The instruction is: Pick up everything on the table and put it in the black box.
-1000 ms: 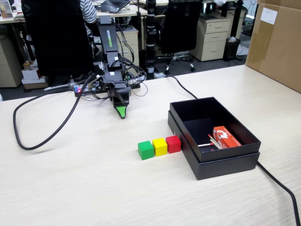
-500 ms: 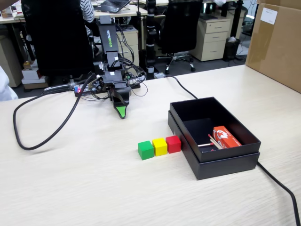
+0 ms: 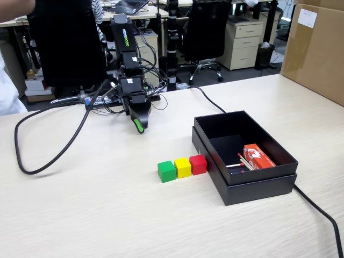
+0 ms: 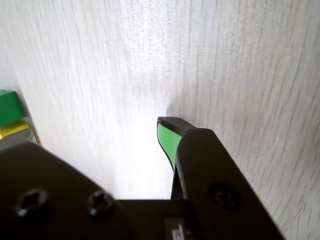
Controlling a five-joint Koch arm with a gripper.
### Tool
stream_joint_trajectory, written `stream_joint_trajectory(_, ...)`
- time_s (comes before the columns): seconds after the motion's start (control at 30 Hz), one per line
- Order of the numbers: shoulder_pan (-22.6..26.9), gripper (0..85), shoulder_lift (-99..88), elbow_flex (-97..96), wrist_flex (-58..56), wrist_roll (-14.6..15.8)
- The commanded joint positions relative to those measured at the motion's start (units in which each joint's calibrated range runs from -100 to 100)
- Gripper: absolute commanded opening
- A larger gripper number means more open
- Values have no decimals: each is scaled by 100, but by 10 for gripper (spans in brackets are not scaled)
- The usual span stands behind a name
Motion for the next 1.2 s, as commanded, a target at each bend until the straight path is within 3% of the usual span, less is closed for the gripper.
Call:
stream_joint_trajectory(0.0, -5, 476, 700, 1140, -696, 59)
stream_joint_trajectory(0.27, -24, 476, 3362, 4404, -2346, 88)
stream_joint_trajectory(0.6, 10, 475, 6678, 7741, -3374, 147)
stream_joint_trajectory(1.17, 127, 471, 9501, 9817, -3677, 147)
